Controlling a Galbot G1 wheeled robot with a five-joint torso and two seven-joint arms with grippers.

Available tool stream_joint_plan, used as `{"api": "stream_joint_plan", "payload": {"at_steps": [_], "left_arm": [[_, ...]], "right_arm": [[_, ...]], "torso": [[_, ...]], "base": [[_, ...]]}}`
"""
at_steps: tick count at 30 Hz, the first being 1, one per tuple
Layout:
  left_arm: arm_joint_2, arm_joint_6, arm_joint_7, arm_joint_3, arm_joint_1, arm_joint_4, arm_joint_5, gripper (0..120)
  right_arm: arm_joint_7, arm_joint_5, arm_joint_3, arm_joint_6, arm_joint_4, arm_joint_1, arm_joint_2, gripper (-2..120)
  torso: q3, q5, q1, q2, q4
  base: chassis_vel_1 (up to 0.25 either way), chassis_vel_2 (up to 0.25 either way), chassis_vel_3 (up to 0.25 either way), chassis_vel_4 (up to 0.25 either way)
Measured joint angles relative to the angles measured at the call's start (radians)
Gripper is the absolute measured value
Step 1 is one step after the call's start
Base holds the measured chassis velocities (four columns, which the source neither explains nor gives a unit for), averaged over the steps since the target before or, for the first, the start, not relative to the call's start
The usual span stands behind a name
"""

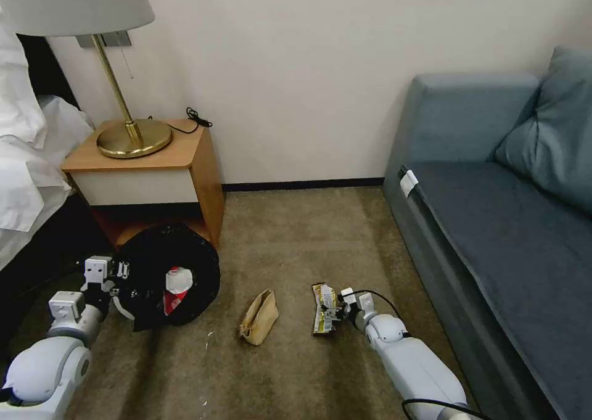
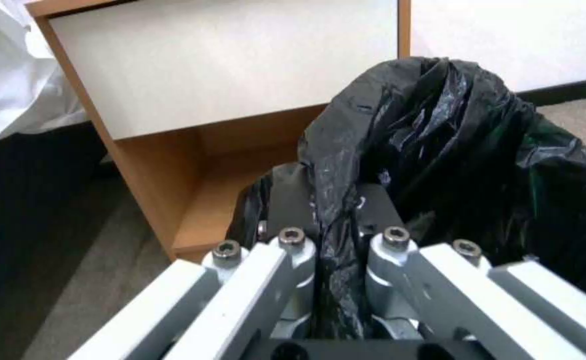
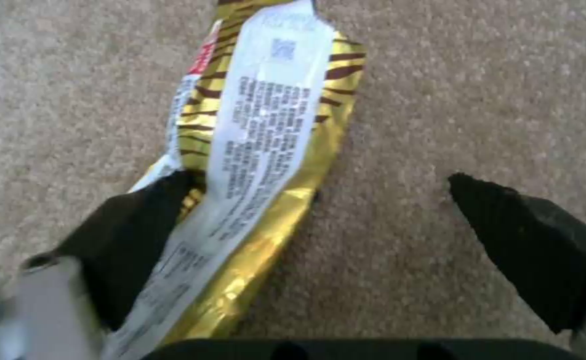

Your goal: Pick up the trash bin, then pick up the garbage on the floor and place it into the trash bin.

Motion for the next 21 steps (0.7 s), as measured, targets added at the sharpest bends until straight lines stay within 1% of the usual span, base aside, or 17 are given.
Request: {"api": "stream_joint_plan", "payload": {"at_steps": [3,4,6,7,8,9,10,11,12,13,15,16,17,18,19,20,21], "left_arm": [[0.0,0.0,0.0,0.005,-0.008,0.007,0.0,4],[0.0,0.0,0.0,0.005,-0.008,0.007,0.0,4],[0.0,0.0,0.0,0.006,-0.009,0.009,-0.001,4],[0.0,0.0,0.0,0.006,-0.009,0.009,-0.001,4],[0.0,0.0,0.0,0.006,-0.009,0.01,-0.001,4],[0.0,0.0,0.0,0.006,-0.009,0.011,-0.001,4],[0.0,0.0,0.0,0.006,-0.009,0.011,-0.001,4],[0.0,0.0,0.0,0.005,-0.009,0.012,-0.002,4],[0.0,-0.001,0.001,0.004,-0.008,0.012,-0.002,4],[0.0,-0.001,0.001,0.004,-0.008,0.012,-0.002,4],[0.0,-0.002,0.001,0.003,-0.006,0.013,-0.003,4],[0.0,-0.002,0.001,0.003,-0.006,0.013,-0.003,4],[-0.001,-0.003,0.002,0.002,-0.006,0.013,-0.003,4],[-0.001,-0.004,0.002,0.001,-0.005,0.012,-0.003,4],[-0.001,-0.005,0.002,0.0,-0.003,0.012,-0.003,4],[-0.001,-0.005,0.002,0.0,-0.003,0.012,-0.003,4],[-0.001,-0.005,0.002,0.0,-0.002,0.011,-0.003,4]], "right_arm": [[-0.013,-0.002,0.004,0.014,-0.011,0.002,0.002,80],[-0.013,-0.002,0.004,0.014,-0.011,0.002,0.002,80],[-0.018,-0.002,0.005,0.019,-0.015,0.004,0.002,68],[-0.018,-0.002,0.005,0.019,-0.015,0.004,0.002,68],[-0.018,-0.002,0.006,0.019,-0.016,0.006,0.002,65],[-0.019,-0.002,0.006,0.019,-0.016,0.007,0.003,59],[-0.019,-0.002,0.006,0.019,-0.016,0.007,0.003,59],[-0.019,-0.002,0.006,0.019,-0.016,0.008,0.003,55],[-0.019,-0.002,0.006,0.019,-0.016,0.008,0.003,47],[-0.019,-0.002,0.006,0.019,-0.016,0.008,0.003,47],[-0.019,-0.002,0.007,0.019,-0.015,0.008,0.004,39],[-0.019,-0.002,0.007,0.019,-0.015,0.008,0.004,39],[-0.019,-0.002,0.008,0.019,-0.014,0.007,0.004,34],[-0.019,-0.002,0.01,0.019,-0.013,0.004,0.005,25],[-0.019,-0.003,0.012,0.019,-0.011,0.002,0.005,22],[-0.019,-0.003,0.012,0.019,-0.011,0.002,0.005,22],[-0.019,-0.003,0.012,0.018,-0.008,0.0,0.006,17]], "torso": [[0.0,-0.0002,0.0,0.0,-0.0002],[0.0,-0.0002,0.0,0.0,-0.0002],[0.0,0.0,0.0,0.0,-0.0002],[0.0,0.0,0.0,0.0,-0.0002],[0.0,-0.0001,0.0,0.0,-0.0002],[0.0,-0.0001,0.0,0.0,-0.0001],[0.0,-0.0001,0.0,0.0,-0.0001],[0.0,0.0001,0.0,0.0,0.0],[0.0,0.0,0.0,0.0,0.0001],[0.0,0.0,0.0,0.0,0.0001],[0.0,0.0001,0.0,0.0,0.0001],[0.0,0.0001,0.0,0.0,0.0001],[0.0,0.0001,0.0,0.0,0.0001],[0.0,0.0002,0.0,0.0,0.0001],[0.0,0.0002,0.0,0.0,0.0],[0.0,0.0002,0.0,0.0,0.0],[0.0,0.0001,0.0,0.0,0.0001]], "base": [[0.0,0.0,0.0,0.0],[0.0,0.0,0.0,0.0],[0.0,0.0,0.0,0.0],[0.0,0.0,0.0,0.0],[0.0,0.0,0.0,0.0],[0.0,0.0,0.0,0.0],[0.0,0.0,0.0,0.0],[0.0,0.0,0.0,0.0],[0.0,0.0,0.0,0.0],[0.0,0.0,0.0,0.0],[0.0,0.0,0.0,0.0],[0.0,0.0,0.0,0.0],[0.0,0.0,0.0,0.0],[0.0,0.0,0.0,0.0],[0.0,0.0,0.0,0.0],[0.0,0.0,0.0,0.0],[0.0,0.0,0.0,0.0]]}}
